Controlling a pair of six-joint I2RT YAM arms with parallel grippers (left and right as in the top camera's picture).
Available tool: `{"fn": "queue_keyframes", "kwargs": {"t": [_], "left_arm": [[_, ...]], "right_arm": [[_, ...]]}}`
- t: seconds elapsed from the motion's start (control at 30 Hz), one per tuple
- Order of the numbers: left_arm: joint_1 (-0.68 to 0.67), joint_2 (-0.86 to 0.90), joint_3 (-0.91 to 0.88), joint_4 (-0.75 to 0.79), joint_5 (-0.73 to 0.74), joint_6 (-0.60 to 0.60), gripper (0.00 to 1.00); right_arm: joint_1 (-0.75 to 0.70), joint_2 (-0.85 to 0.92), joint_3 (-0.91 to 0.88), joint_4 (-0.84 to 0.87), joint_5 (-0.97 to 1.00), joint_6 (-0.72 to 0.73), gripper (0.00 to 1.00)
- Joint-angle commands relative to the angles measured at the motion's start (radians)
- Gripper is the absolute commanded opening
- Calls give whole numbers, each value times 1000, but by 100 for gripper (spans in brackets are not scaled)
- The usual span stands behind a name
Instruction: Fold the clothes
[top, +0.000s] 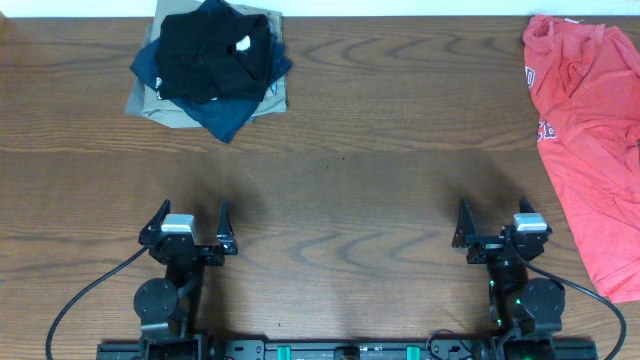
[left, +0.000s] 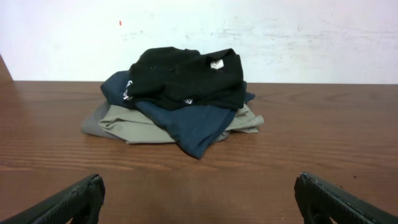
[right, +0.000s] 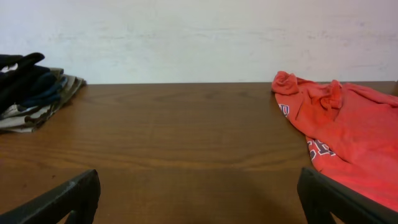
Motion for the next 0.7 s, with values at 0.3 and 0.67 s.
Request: {"fn": "queue_keyframes", "kwargs": {"t": [0.3, 0.67], "left_arm": [[6, 1, -24, -21, 0, 14, 98], [6, 1, -24, -21, 0, 14, 98]], "right_arm": [[-10, -2, -1, -4, -4, -13, 99], [-10, -2, -1, -4, -4, -13, 99]]}}
